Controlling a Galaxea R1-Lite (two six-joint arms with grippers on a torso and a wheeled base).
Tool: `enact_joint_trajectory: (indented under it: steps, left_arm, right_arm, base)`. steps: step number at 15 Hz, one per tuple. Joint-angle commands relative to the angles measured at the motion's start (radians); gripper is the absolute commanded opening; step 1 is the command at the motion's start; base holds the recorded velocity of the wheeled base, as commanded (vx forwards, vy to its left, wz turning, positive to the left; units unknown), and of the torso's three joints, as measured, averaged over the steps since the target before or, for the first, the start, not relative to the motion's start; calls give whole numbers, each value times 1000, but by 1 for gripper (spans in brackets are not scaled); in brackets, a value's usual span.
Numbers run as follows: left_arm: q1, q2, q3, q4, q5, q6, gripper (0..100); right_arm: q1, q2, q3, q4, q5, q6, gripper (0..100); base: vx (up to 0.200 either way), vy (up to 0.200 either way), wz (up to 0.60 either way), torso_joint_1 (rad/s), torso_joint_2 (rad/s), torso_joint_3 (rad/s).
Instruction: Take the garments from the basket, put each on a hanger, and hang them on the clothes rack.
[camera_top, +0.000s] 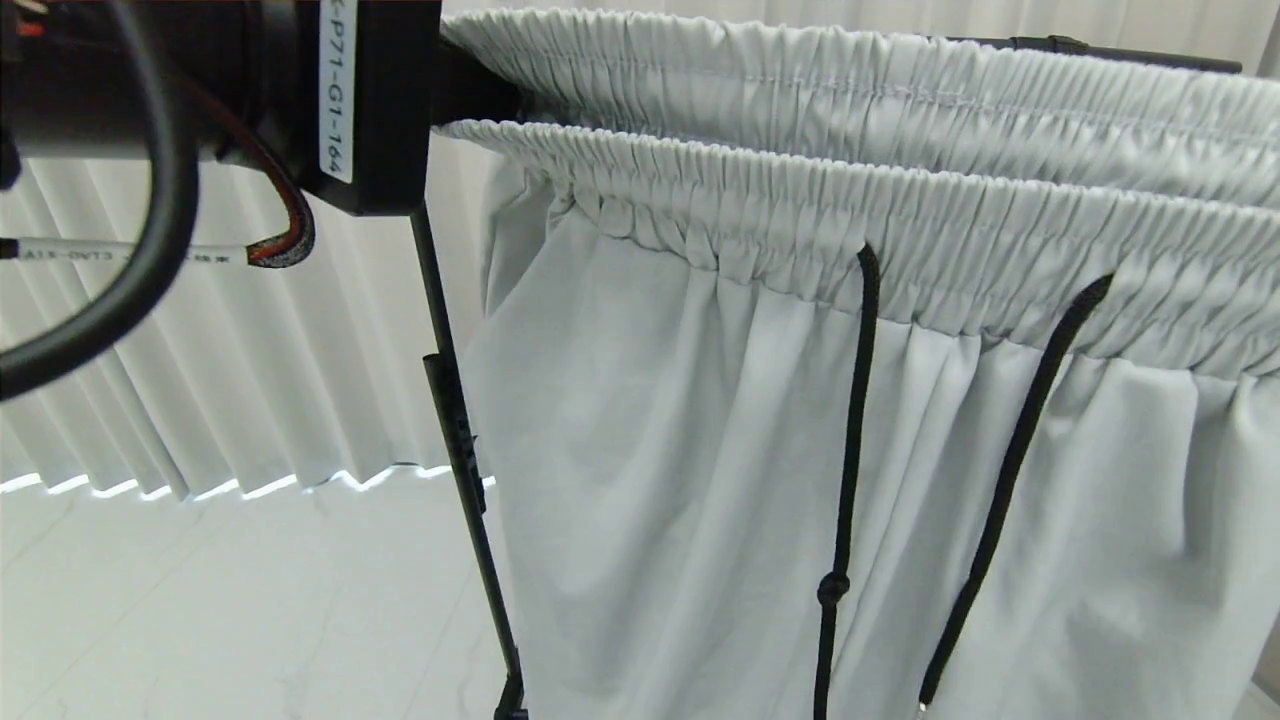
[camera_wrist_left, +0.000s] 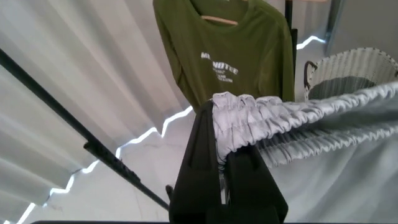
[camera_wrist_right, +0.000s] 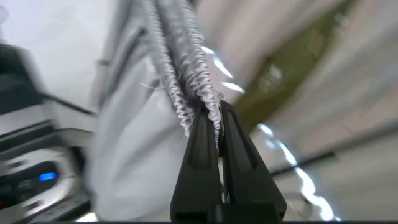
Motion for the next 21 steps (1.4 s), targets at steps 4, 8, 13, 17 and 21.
enact_joint_trajectory:
  steps: [4, 8, 13, 17, 21]
  left_arm:
    - [-15, -87, 10, 281, 0, -104, 0]
    - [-181, -127, 8, 388, -3, -405, 0]
    - [-405, -199, 10, 543, -13, -526, 0]
    - [-422, -217, 7, 545, -20, -524, 0]
    - [-437, -202, 5, 543, -10, -394, 0]
  right_arm:
    - [-34, 43, 30, -84, -246, 9, 0]
    - [-10, 71, 277, -566, -239, -22, 0]
    - [-1, 118, 300, -693, -239, -25, 0]
    - [-11, 111, 296, -690, -246, -25, 0]
    - [-110, 72, 139, -439, -239, -8, 0]
  base:
    - [0, 0, 0, 0, 0, 0]
    - [0, 0, 0, 0, 0, 0]
    - [0, 0, 0, 0, 0, 0]
    - [0, 0, 0, 0, 0, 0]
    - [0, 0, 0, 0, 0, 0]
